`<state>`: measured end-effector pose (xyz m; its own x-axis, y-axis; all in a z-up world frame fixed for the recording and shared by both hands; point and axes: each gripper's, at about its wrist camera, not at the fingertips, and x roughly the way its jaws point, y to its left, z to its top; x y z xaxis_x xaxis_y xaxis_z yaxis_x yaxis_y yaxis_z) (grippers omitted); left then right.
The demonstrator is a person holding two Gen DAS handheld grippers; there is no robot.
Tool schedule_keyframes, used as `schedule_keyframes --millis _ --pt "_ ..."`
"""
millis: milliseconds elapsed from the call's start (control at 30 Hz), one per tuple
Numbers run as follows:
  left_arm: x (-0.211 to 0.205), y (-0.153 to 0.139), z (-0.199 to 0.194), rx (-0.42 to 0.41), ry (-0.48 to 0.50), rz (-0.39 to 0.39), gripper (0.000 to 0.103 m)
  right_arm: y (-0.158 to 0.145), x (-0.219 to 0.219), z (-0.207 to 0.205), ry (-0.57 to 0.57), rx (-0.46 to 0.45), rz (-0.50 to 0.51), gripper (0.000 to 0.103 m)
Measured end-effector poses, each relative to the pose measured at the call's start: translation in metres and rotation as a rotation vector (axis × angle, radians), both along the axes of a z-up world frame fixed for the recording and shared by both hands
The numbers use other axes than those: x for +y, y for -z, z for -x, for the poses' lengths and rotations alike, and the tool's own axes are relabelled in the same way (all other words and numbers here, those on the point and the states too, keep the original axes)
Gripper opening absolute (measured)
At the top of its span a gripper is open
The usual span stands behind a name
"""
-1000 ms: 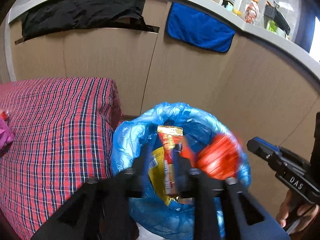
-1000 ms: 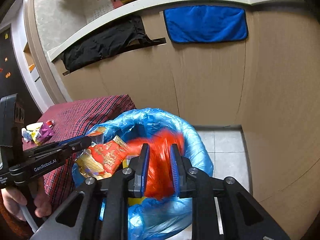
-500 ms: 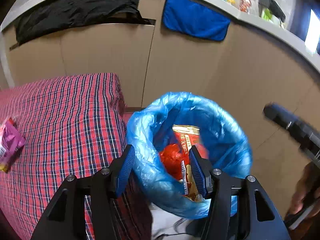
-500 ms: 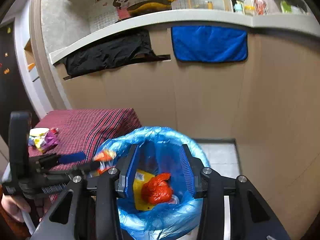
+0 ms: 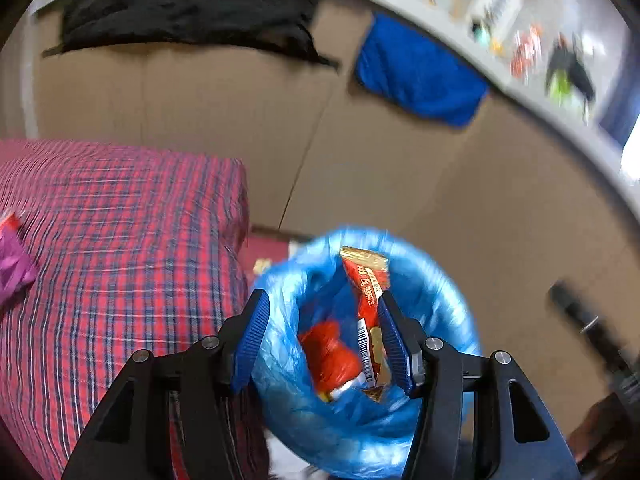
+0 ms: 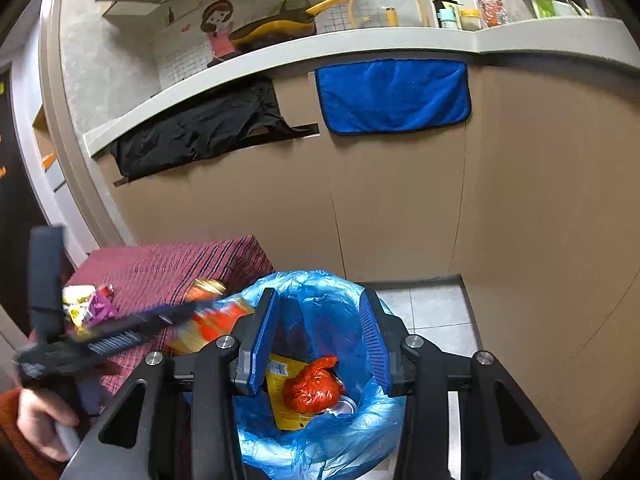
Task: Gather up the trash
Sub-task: 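Move the right gripper to the yellow-pink chip bag and grasp it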
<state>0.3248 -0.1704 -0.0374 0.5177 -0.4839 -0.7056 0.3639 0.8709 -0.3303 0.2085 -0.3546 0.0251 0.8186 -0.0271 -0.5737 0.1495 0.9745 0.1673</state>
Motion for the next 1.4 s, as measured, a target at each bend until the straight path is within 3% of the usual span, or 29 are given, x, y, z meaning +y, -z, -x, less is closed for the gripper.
schedule_keyframes --millis 200,300,400,467,567,633,700,900,1033,1167,1400 --pt "-0.023 0.026 0.026 0.027 0.187 -0.185 0.056 0.004 -0.019 0.004 0.012 0.005 -0.049 0.039" --pt "-0.018 0.021 0.032 0.032 0.230 -0.199 0.056 0.006 -0.023 0.006 0.018 0.010 -0.049 0.039" --pt "-0.007 0.012 0.029 0.080 0.249 -0.166 0.056 0.007 -0.024 0.006 0.019 0.011 -0.059 0.039" --pt "-0.002 0.005 0.030 0.071 0.214 -0.116 0.056 0.008 -0.024 0.005 0.018 0.008 -0.071 0.039" --pt "0.017 -0.013 0.019 0.047 0.099 0.031 0.060 0.006 -0.020 0.003 0.015 0.004 -0.078 0.039" --pt "0.019 -0.020 0.011 0.065 0.088 0.092 0.063 0.004 -0.017 0.002 0.007 0.005 -0.075 0.039" --pt "0.016 -0.024 0.006 0.075 0.102 0.086 0.063 0.001 -0.014 0.003 0.001 0.002 -0.063 0.039" --pt "0.022 -0.042 0.005 -0.016 0.054 0.127 0.063 -0.003 -0.012 0.004 0.002 0.006 -0.053 0.041" --pt "0.044 -0.053 0.022 -0.169 -0.017 0.041 0.064 0.000 0.003 0.002 -0.034 0.022 -0.009 0.041" --pt "0.085 -0.062 0.044 -0.294 -0.103 -0.046 0.078 -0.001 0.030 -0.001 -0.099 0.001 0.015 0.041" --pt "0.194 -0.065 0.069 -0.338 -0.260 -0.102 0.081 -0.009 0.113 -0.023 -0.312 -0.020 0.014 0.041"
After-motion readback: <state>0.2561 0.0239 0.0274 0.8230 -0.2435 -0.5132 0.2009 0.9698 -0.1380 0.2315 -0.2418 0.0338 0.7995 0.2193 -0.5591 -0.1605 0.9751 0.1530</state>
